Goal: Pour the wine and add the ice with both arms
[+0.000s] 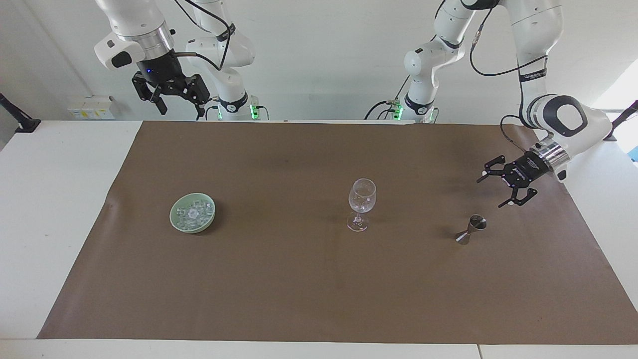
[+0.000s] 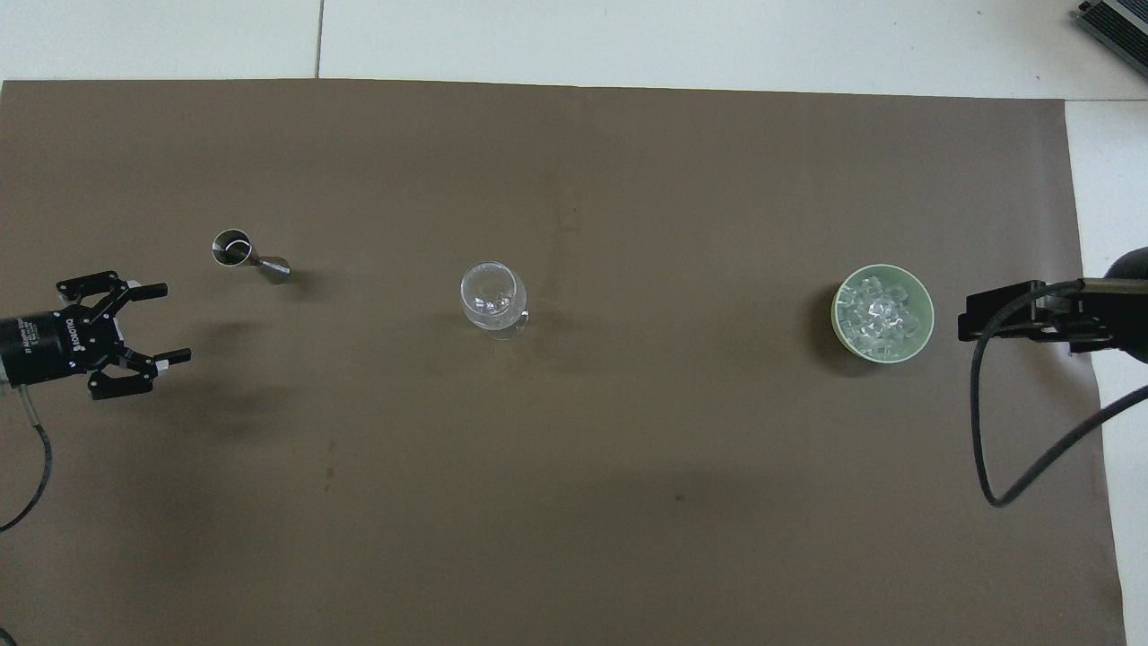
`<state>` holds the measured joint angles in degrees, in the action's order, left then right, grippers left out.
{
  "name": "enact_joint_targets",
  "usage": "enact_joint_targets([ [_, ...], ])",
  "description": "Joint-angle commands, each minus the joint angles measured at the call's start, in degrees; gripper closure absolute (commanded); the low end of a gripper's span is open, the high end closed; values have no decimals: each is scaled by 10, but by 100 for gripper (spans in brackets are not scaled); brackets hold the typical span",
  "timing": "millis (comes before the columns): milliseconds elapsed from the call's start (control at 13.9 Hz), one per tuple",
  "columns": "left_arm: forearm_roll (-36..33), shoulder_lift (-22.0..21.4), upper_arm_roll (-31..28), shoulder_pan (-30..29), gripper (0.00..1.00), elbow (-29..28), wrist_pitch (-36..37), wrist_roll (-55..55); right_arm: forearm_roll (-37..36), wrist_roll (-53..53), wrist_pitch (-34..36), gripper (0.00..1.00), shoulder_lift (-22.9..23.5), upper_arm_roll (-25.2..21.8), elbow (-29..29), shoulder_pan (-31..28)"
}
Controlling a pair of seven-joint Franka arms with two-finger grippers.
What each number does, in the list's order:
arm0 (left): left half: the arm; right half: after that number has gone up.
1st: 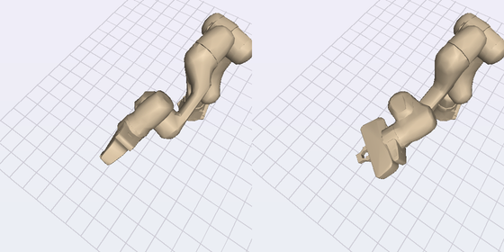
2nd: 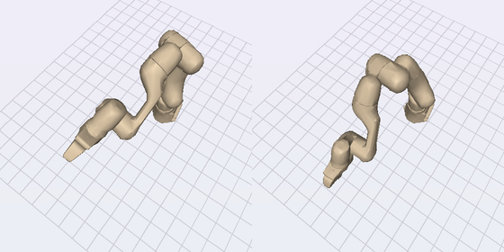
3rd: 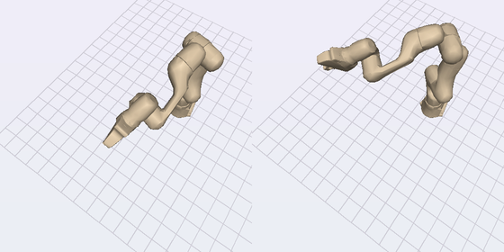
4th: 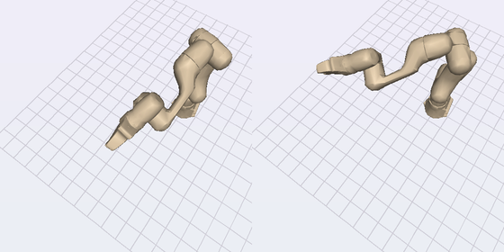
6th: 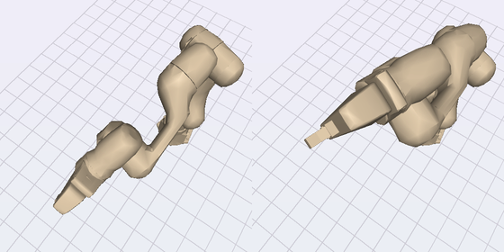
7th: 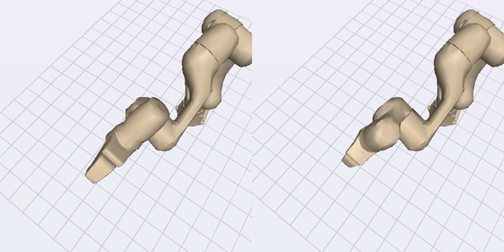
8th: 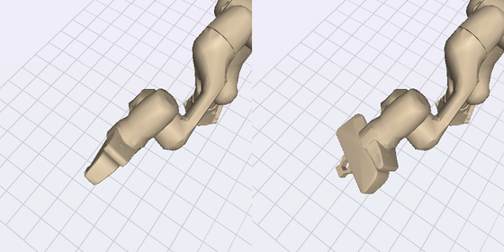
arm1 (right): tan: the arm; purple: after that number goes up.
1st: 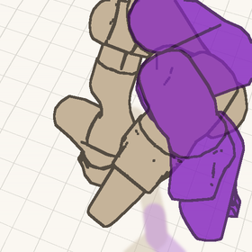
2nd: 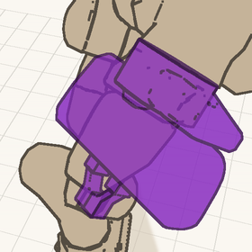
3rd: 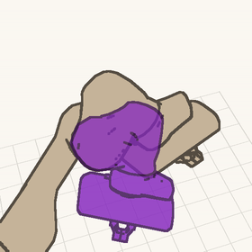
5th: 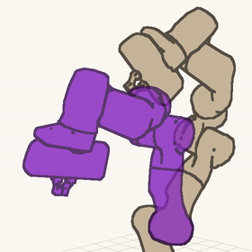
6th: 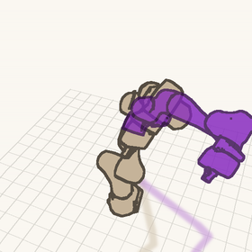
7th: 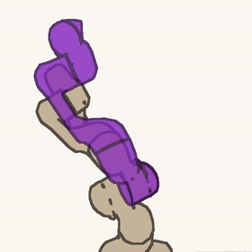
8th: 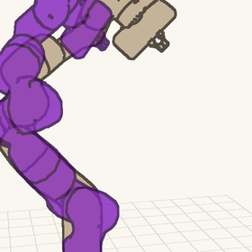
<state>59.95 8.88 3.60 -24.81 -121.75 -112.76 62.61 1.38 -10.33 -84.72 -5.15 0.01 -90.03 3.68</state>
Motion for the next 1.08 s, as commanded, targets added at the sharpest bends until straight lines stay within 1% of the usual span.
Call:
enact_joint_targets([
  [0,11,19,4,-1,0,22,-11,2,3,9,4,0,-1,0,-1,-1],
  [72,11,21,5,0,0,21,-10,2,3,9,4,0,-1,0,-1,-1],
  [216,15,39,8,-1,0,24,-7,-1,3,9,4,0,-1,0,-1,-2],
  [431,53,61,13,0,0,27,-14,-10,3,9,4,0,-1,0,-1,-2],
  [647,98,76,18,1,0,26,-18,-79,3,9,4,0,-1,0,-1,-2],
  [791,126,77,28,5,0,24,-24,-110,3,9,4,0,-1,0,-1,-2],
  [1006,144,90,32,8,0,24,-39,-134,3,9,4,0,-1,0,-1,-2],
])
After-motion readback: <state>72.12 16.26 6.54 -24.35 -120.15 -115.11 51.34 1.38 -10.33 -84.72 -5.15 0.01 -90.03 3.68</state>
